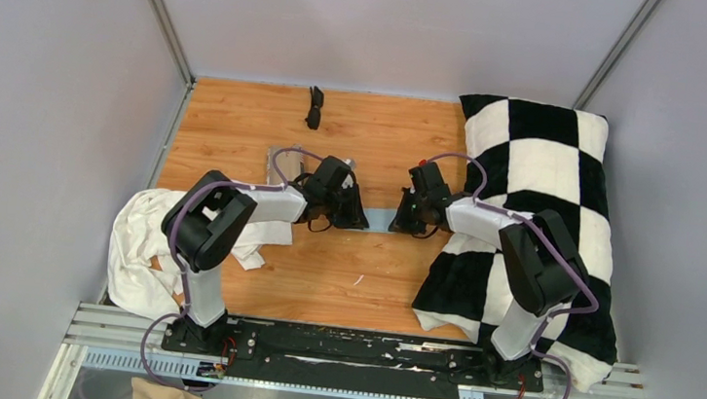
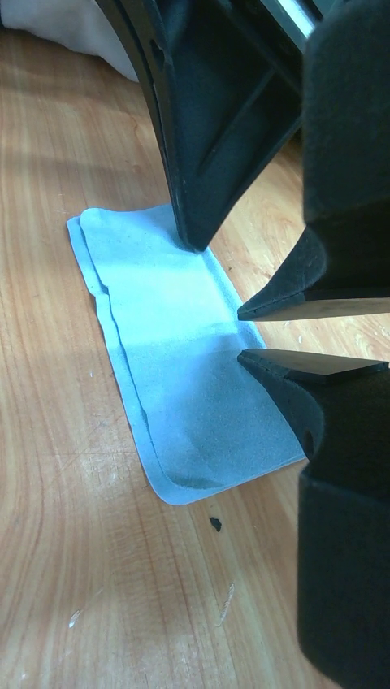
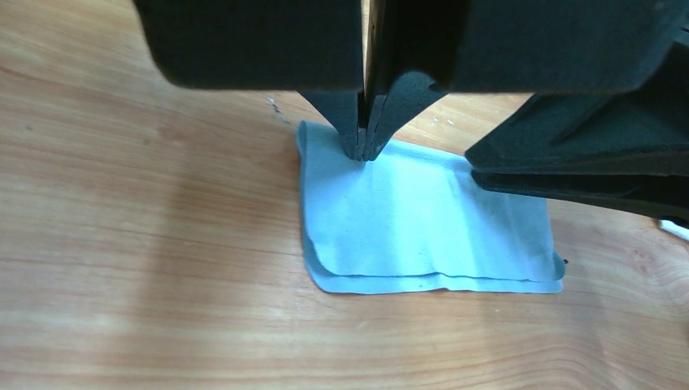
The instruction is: Organize the sunglasses
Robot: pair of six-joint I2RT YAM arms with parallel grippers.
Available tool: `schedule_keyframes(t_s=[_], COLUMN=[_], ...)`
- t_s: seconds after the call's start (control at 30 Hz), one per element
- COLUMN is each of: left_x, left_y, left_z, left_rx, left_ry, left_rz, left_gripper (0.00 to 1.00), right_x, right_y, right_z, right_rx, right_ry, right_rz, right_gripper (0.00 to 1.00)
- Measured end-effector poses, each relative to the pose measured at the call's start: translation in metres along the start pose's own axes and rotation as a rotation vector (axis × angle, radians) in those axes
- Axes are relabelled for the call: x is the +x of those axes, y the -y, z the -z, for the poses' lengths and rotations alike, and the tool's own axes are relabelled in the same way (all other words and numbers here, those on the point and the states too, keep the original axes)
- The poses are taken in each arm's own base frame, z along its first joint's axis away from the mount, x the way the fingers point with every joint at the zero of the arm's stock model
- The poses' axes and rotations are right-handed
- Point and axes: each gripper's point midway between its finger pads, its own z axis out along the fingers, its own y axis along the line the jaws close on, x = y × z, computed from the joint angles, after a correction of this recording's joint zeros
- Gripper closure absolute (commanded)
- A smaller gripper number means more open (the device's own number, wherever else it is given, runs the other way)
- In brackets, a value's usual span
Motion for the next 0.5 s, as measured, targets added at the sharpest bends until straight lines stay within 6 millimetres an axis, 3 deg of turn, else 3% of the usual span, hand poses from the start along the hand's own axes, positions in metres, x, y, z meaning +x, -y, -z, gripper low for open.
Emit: schedule_keyframes(t_s=[0.23, 0.5], left_x=[0.0, 0.005], left_y=[-0.003, -0.009], left_z=[0.003, 0.011], left_rx=[-0.018, -0.055], left_ry=[-0.001, -0.019], left_rz=[-0.015, -0.019], left_gripper=[0.72, 0.73], right_x=[-0.002, -0.002], right_y=[0.014, 0.017], right_z=[0.006, 0.008], right_rx=[0.034, 0.045], right_ry=[0.016, 0.018], right_rz=[-0.008, 0.001], right_gripper=[1.0, 1.0])
